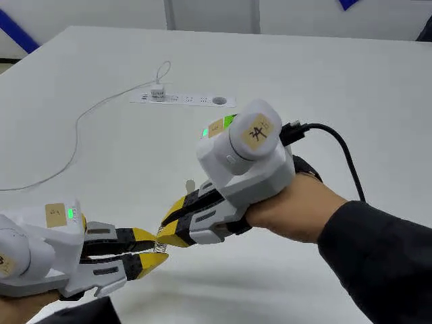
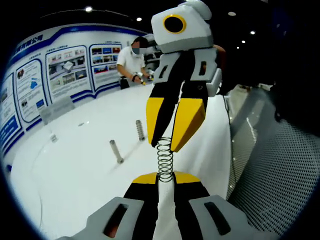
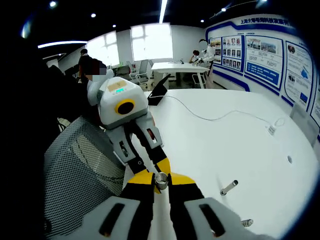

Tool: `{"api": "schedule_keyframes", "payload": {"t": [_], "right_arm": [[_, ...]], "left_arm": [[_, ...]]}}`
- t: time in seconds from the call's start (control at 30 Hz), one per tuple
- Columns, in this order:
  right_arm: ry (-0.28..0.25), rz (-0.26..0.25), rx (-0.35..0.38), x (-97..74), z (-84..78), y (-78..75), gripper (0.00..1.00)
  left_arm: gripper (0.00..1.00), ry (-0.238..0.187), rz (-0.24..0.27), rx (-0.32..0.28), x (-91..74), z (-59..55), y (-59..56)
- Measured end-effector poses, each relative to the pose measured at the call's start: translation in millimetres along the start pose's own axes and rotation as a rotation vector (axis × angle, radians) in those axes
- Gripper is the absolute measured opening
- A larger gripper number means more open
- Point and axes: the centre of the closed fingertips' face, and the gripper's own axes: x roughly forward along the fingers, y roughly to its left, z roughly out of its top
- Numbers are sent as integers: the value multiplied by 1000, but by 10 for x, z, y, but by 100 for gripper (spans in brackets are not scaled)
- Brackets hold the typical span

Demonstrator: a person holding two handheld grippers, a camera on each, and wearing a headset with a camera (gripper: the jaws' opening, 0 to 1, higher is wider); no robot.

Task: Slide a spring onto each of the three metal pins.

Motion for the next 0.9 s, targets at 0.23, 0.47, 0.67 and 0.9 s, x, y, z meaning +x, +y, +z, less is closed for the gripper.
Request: {"api": "schedule_keyframes", "payload": {"t": [0.23,0.47,0.67,0.9], "right_arm": [[-22,-26,-26,1,42,-33,17],[-37,-33,-19,-3,55,-51,15],[-48,-40,-25,-2,77,-64,12],[-51,-36,-21,5,82,-50,12]], "left_arm": [[10,-73,17,-105,-69,129,45],[10,-85,14,-105,-65,176,4],[10,-93,11,-103,-71,208,-20],[10,-92,10,-88,-68,217,-29]]}}
